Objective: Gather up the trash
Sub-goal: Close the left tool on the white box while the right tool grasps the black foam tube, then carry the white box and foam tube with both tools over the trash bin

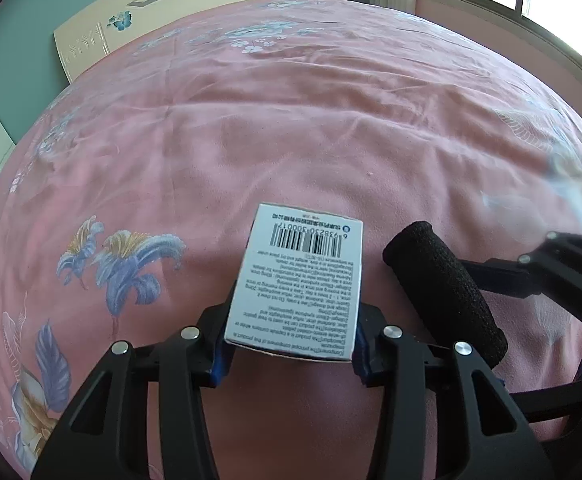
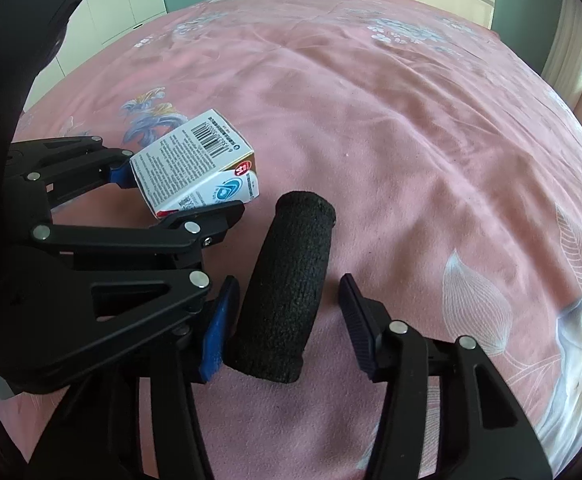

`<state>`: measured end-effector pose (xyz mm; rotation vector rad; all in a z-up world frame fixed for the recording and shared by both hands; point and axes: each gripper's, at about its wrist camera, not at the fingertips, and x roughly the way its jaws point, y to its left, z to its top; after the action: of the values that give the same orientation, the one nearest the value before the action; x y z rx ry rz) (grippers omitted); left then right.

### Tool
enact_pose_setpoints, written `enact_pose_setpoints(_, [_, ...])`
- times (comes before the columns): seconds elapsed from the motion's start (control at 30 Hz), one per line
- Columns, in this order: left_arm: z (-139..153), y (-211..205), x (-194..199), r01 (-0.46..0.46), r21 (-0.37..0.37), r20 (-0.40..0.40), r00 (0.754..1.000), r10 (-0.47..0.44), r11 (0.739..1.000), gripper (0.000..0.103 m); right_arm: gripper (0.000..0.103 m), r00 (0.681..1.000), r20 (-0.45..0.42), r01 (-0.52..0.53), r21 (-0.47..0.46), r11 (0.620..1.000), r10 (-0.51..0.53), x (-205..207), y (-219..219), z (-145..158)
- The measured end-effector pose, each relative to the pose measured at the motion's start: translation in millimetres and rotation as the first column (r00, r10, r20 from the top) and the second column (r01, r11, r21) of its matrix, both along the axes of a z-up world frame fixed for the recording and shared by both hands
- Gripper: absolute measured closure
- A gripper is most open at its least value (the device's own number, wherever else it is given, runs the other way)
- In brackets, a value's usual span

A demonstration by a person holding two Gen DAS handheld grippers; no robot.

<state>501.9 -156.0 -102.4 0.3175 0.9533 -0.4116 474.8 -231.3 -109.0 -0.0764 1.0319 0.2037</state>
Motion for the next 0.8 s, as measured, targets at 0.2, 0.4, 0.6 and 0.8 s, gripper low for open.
enact_pose_setpoints(0.2, [0,5,-1,0.005,-0.006,-0.013,1.000,-0.005,1.000,0.055,0.067,1.000,-0.001,0.001,0.017,1.000,-0.001,0,-1,1])
enact_pose_setpoints(0.4, [0,8,-11,0.028,0.021,-0.002,1.000,-0.028,0.999,0.055,0.069,1.000,-0.001,0.008,0.045,0.999,-0.008,-7,-5,4])
enact_pose_setpoints(0.6, [3,13,-22,0.040,0.019,-0.004,0.999,-0.040,0.999,0.055,0.069,1.000,0.003,0.011,0.060,0.998,-0.011,-18,-12,9])
enact_pose_setpoints(0.8, [10,22,-39,0.058,0.010,-0.005,0.998,-0.058,0.998,0.055,0.069,0.999,0.033,0.015,0.064,0.998,-0.017,-36,-17,22])
